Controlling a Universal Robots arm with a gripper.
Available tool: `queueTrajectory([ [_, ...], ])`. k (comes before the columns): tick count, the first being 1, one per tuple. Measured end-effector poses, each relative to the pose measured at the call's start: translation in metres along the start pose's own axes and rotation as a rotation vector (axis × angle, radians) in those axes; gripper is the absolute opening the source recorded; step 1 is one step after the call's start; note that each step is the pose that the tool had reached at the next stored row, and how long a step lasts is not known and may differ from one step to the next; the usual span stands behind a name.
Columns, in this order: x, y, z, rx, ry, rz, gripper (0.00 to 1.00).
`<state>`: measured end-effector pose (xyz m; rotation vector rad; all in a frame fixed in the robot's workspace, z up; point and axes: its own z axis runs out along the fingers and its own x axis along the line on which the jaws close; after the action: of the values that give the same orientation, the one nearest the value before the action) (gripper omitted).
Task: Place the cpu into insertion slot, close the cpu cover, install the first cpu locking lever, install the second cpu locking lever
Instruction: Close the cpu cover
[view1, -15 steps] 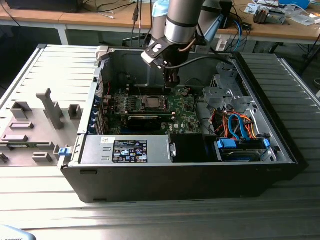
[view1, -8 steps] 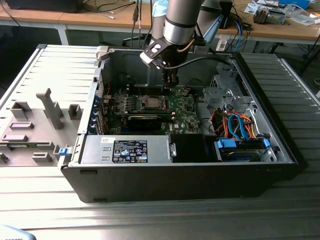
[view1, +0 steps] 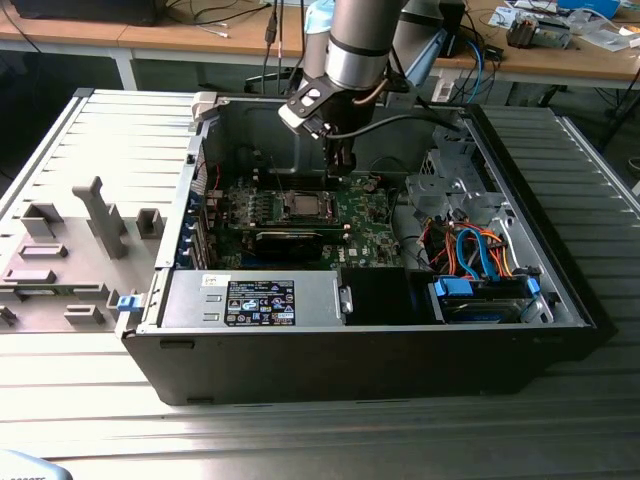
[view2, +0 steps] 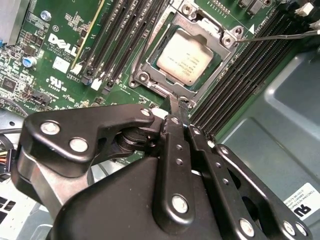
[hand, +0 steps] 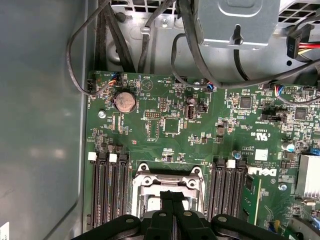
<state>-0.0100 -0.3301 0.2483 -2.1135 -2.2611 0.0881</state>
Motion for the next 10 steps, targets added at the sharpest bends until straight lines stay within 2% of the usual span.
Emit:
queueTrajectory([
  [10,0.0002,-0.0026,0.0015,0.0,0.0001,0.0,0.11],
])
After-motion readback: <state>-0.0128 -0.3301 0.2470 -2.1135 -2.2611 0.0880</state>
